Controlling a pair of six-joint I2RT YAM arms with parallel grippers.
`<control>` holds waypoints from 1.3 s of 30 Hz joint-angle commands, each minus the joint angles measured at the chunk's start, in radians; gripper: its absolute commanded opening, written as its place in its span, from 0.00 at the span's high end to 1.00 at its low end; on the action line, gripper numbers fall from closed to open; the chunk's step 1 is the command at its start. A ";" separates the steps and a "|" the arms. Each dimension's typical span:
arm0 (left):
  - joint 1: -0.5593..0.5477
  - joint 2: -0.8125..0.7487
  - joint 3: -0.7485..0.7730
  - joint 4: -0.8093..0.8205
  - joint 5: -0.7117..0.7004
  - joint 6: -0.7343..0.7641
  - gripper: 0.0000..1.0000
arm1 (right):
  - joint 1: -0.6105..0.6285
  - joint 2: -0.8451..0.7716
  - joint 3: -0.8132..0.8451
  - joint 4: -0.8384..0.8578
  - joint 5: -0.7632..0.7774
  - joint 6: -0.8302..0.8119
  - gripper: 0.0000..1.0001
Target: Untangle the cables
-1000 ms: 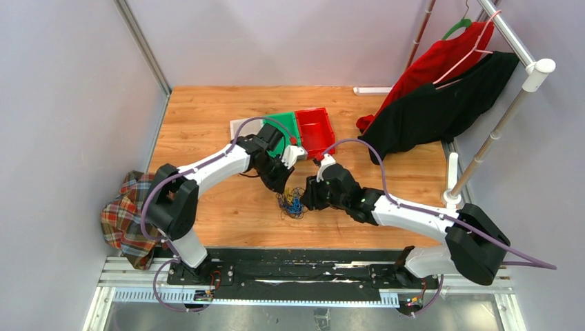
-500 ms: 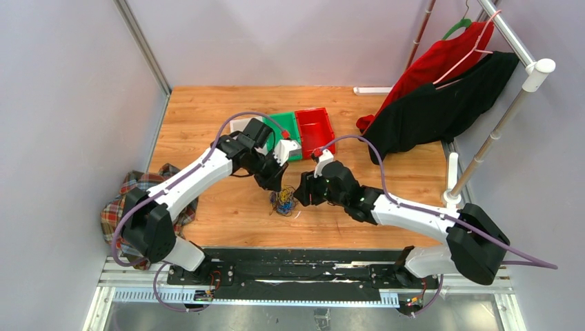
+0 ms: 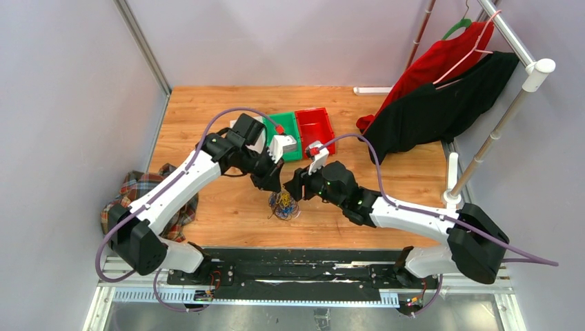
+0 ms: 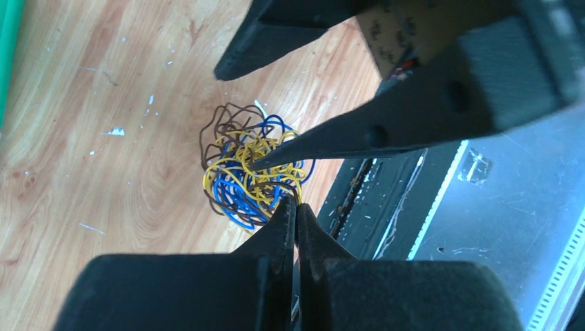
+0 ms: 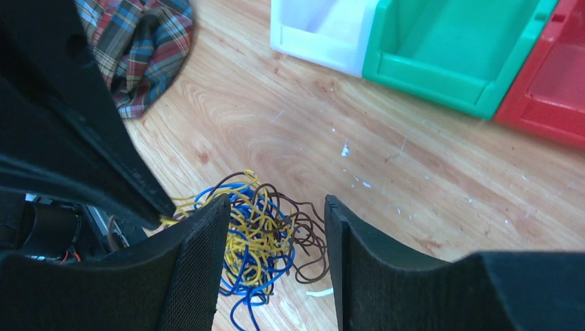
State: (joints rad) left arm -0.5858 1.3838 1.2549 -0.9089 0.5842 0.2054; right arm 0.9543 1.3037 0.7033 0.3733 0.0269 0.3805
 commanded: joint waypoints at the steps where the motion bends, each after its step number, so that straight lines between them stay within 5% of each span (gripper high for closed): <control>1: -0.003 -0.057 0.051 -0.044 0.065 -0.007 0.99 | 0.020 0.033 -0.026 0.160 0.004 -0.031 0.47; 10: -0.003 -0.069 0.113 -0.069 0.128 -0.013 0.99 | 0.022 0.137 0.001 0.235 0.020 -0.022 0.48; 21: -0.003 -0.111 0.171 -0.155 0.119 0.053 1.00 | 0.018 0.192 -0.099 0.258 0.162 0.040 0.72; 24: -0.003 -0.137 0.180 -0.168 0.080 0.078 1.00 | 0.015 0.173 -0.152 0.268 0.191 0.041 0.77; 28: -0.003 -0.161 0.178 -0.175 0.023 0.108 1.00 | -0.005 0.104 -0.203 0.273 0.213 0.050 0.98; 36: -0.003 -0.157 0.004 -0.134 -0.309 0.198 0.99 | -0.018 -0.108 -0.220 0.171 0.231 0.003 0.99; 38: -0.003 -0.155 -0.073 -0.084 -0.377 0.212 0.87 | -0.019 -0.153 -0.207 0.146 0.203 -0.008 0.99; 39: -0.003 -0.154 -0.102 -0.071 -0.380 0.211 0.71 | -0.019 -0.167 -0.194 0.129 0.185 -0.011 0.99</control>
State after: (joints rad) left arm -0.5858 1.2278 1.2556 -1.0367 0.3767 0.3737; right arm 0.9493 1.2045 0.4961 0.5602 0.2218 0.4007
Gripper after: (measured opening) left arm 0.088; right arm 0.009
